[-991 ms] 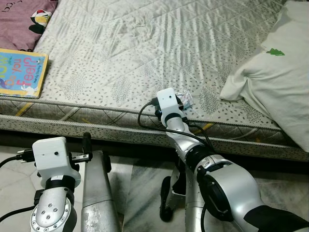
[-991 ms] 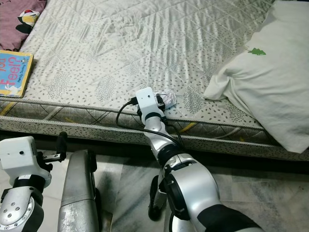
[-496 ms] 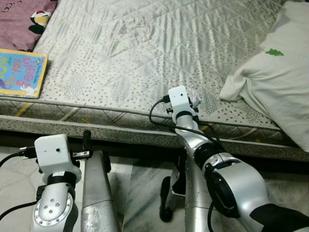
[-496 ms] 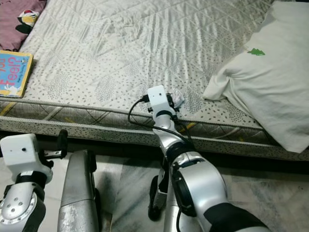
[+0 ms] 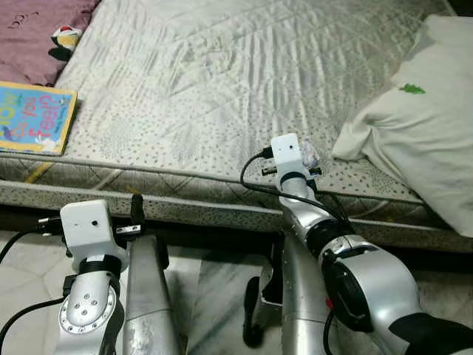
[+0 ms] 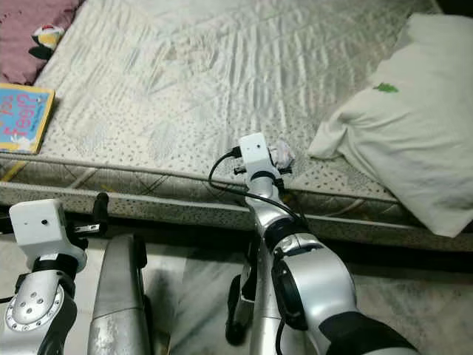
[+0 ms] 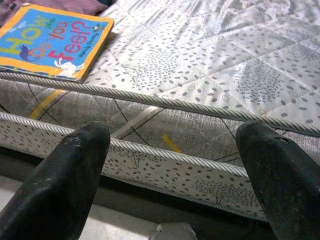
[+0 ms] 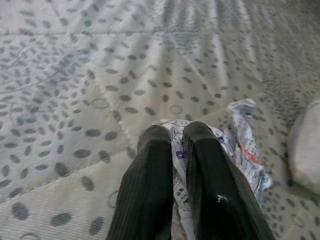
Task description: Clean up the room
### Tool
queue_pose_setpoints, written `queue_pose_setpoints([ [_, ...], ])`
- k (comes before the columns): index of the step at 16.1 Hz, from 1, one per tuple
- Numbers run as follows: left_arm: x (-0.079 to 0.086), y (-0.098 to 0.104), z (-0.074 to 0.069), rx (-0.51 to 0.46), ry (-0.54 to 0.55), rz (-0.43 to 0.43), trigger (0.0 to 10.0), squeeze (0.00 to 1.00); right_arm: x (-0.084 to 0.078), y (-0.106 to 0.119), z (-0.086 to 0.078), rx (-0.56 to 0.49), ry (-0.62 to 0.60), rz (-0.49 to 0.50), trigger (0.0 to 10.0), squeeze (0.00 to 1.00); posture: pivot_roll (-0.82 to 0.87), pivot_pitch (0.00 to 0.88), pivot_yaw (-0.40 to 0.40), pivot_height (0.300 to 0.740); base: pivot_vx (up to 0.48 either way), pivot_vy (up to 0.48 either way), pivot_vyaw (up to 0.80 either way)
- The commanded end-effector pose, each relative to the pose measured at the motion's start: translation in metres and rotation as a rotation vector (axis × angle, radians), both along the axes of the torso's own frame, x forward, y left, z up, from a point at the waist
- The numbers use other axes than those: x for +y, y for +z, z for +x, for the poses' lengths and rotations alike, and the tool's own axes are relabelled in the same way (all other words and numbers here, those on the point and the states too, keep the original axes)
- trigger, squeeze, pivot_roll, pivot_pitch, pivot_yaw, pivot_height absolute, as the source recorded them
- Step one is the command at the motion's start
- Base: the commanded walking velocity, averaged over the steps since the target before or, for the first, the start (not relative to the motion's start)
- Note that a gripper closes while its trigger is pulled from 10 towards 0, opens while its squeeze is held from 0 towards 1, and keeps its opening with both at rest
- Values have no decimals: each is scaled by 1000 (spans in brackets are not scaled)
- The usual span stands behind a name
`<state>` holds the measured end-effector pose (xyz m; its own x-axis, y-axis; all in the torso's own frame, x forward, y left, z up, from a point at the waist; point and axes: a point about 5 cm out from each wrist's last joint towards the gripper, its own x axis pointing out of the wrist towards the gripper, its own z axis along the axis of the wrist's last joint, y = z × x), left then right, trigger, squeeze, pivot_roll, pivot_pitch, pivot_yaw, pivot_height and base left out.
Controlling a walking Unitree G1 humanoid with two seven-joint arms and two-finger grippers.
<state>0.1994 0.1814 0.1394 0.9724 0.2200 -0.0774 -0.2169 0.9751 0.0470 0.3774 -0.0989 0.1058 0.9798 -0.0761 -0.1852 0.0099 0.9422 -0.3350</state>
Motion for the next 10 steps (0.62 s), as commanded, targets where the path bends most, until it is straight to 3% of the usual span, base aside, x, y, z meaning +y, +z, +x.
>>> queue_pose_setpoints([
  [1, 1, -2, 2, 1, 8, 2, 10000, 0, -5, -6, -2, 25, -14, 26, 0, 0, 315, 111, -90, 487, 0, 0, 0],
  [10, -3, -5, 33, -60, -37, -11, 10000, 0, -28, -3, 1, 19, -47, 122, 0, 0, 233, 16, -75, 487, 0, 0, 0],
])
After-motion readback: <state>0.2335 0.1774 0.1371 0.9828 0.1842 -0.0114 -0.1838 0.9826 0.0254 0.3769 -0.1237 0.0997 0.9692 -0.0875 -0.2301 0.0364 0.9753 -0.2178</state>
